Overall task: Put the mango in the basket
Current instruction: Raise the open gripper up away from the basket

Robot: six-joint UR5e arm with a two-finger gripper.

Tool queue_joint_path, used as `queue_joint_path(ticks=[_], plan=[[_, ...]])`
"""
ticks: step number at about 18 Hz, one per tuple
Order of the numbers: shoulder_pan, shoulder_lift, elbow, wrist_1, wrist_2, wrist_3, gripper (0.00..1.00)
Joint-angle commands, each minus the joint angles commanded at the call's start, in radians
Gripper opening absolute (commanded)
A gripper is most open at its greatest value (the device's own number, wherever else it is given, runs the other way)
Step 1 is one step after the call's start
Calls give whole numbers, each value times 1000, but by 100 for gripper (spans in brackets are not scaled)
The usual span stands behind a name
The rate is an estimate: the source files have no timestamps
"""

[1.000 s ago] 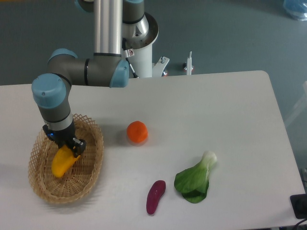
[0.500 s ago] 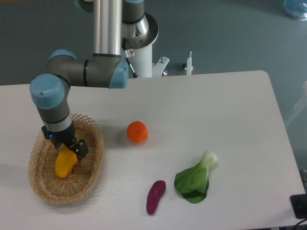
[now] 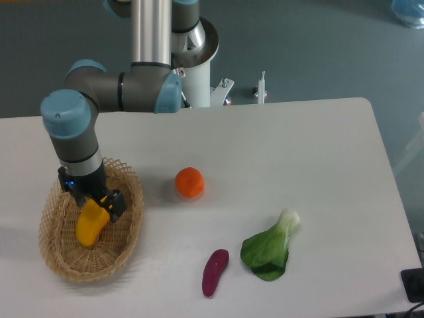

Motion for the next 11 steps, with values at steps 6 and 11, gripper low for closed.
queue_joint_path(ticks=[6,11], plan=[[32,14,-17,-11,23,44,100],[55,49,-21,-14,22,60,100]])
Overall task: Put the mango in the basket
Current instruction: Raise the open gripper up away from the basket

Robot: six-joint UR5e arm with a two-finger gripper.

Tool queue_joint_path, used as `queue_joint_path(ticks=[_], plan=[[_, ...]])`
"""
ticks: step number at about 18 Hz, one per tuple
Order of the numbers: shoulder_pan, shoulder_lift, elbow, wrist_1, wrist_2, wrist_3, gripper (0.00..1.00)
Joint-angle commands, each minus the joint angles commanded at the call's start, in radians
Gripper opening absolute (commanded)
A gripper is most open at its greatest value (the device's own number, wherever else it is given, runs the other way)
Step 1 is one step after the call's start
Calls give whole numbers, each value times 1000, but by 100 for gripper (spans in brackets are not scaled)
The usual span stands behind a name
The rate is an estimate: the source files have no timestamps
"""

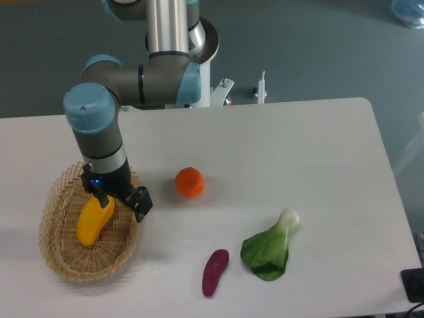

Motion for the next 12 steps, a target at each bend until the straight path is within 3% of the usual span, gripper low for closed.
queue_joint_path(ticks=[12], plan=[[8,9,11,-18,0,55,100]])
